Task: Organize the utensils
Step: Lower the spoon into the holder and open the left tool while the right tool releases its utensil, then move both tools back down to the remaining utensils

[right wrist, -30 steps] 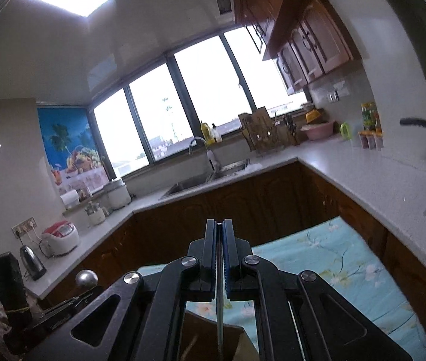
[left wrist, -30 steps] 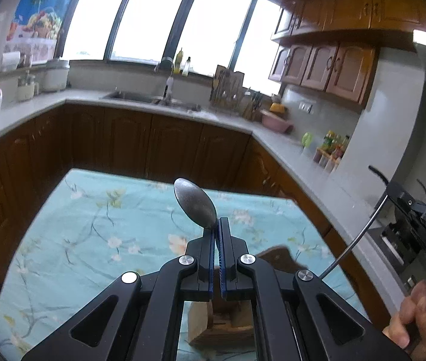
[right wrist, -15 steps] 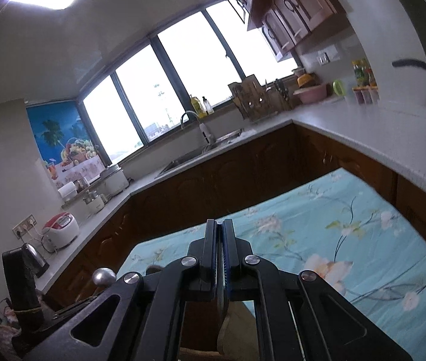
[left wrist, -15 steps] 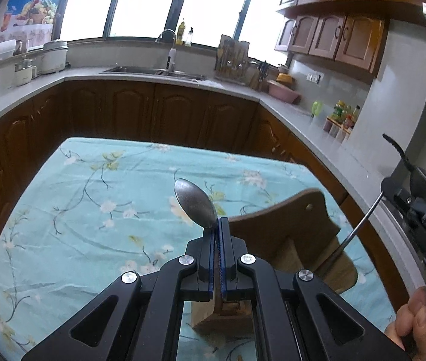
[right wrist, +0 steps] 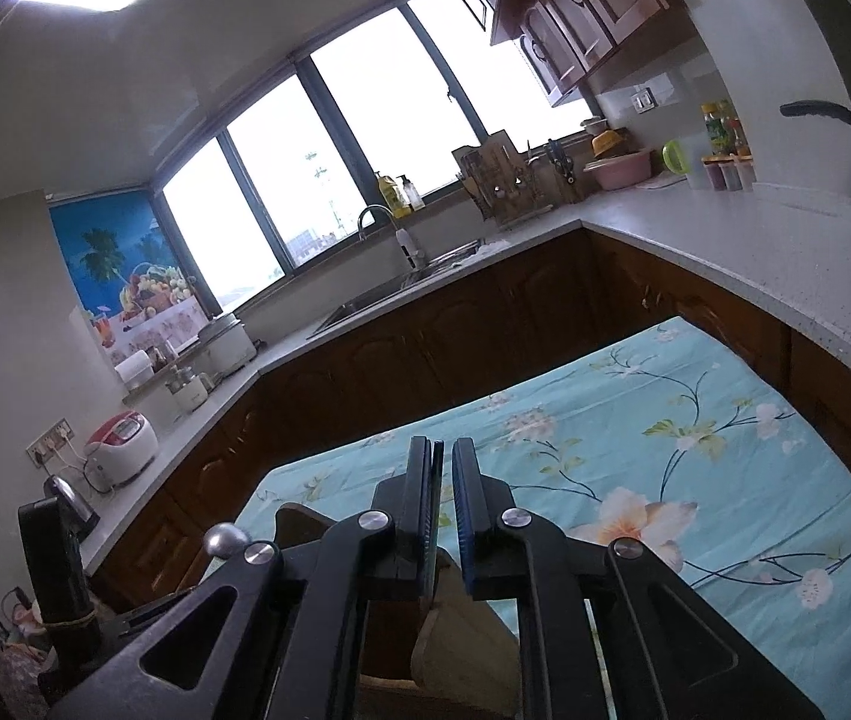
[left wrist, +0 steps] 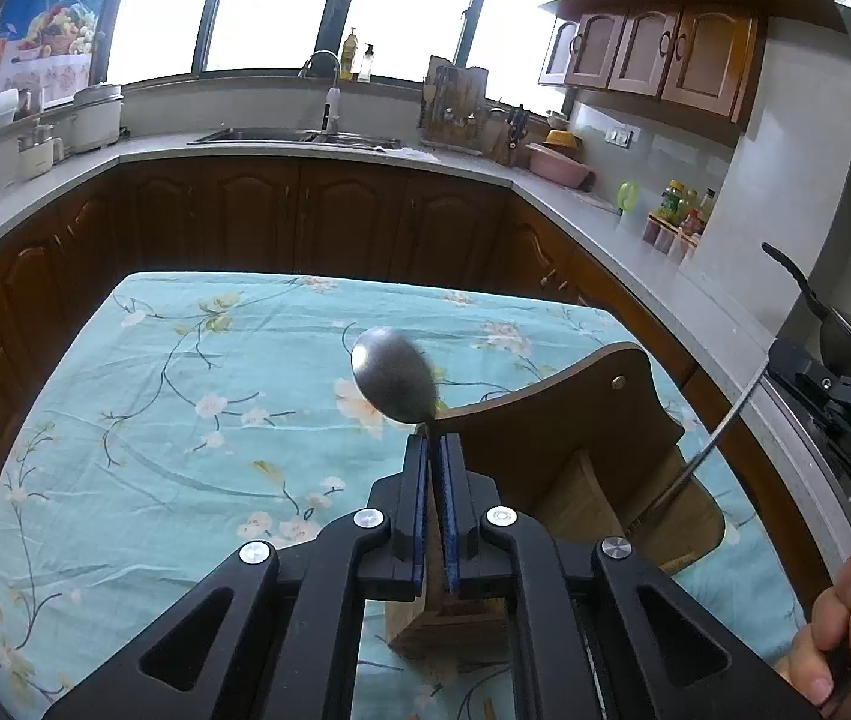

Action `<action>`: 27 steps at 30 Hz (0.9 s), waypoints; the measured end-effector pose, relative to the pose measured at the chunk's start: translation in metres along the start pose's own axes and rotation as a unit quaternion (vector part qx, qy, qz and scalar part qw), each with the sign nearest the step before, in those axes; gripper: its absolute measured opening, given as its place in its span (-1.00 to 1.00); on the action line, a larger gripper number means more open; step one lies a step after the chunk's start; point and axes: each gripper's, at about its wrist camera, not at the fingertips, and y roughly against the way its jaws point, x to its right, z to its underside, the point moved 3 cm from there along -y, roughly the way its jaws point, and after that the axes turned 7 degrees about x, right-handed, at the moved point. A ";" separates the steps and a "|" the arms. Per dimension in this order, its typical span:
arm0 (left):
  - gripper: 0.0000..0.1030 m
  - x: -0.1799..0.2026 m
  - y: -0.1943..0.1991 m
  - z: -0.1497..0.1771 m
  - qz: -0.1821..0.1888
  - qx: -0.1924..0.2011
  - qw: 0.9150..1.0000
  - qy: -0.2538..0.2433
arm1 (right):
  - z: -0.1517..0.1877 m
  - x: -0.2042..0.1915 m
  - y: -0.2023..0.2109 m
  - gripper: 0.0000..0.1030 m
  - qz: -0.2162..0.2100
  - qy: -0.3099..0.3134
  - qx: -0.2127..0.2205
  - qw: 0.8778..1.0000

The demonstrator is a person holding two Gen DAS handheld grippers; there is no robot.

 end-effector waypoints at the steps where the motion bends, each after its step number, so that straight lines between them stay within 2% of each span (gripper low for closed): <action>1: -0.90 -0.001 0.003 0.002 0.000 0.000 1.000 0.000 | 0.000 0.000 -0.001 -0.80 -0.001 -0.001 -0.003 1.000; 8: -0.86 -0.001 0.007 0.005 0.000 -0.001 1.000 0.003 | 0.003 0.001 0.000 -0.78 0.002 -0.004 -0.011 1.000; 10: -0.78 -0.001 0.008 0.005 0.001 -0.002 1.000 0.004 | 0.003 0.000 0.001 -0.75 0.004 -0.003 -0.012 1.000; 13: -0.59 -0.001 0.012 0.005 0.000 -0.001 1.000 0.004 | 0.004 -0.001 0.003 -0.51 0.003 -0.004 -0.013 1.000; 14: -0.59 -0.002 0.014 0.006 -0.001 0.001 1.000 0.004 | 0.004 -0.002 0.005 -0.30 0.004 -0.003 -0.013 1.000; 15: -0.59 -0.002 0.017 0.007 0.000 0.001 1.000 0.005 | 0.005 -0.003 0.006 -0.18 0.003 -0.003 -0.014 1.000; 17: -0.56 -0.003 0.022 0.009 0.001 0.000 1.000 0.007 | 0.008 -0.003 0.010 -0.16 0.004 -0.002 -0.017 1.000; 18: -0.47 -0.005 0.027 0.011 0.002 0.000 1.000 0.008 | 0.009 -0.002 0.012 -0.10 0.004 -0.003 -0.019 1.000; 19: -0.30 -0.006 0.032 0.012 0.001 0.001 1.000 0.010 | 0.011 -0.001 0.015 -0.05 0.003 -0.005 -0.022 1.000; 21: 0.02 -0.010 0.044 0.015 -0.003 0.005 1.000 0.017 | 0.015 0.001 0.021 0.27 0.001 -0.010 -0.028 1.000; 23: 0.10 -0.015 0.059 0.022 -0.006 0.009 1.000 0.025 | 0.019 0.003 0.030 0.47 0.000 -0.012 -0.029 0.999; 27: 0.21 -0.027 0.086 0.042 -0.014 0.003 0.999 0.046 | 0.032 0.007 0.050 0.51 0.001 -0.010 -0.045 0.999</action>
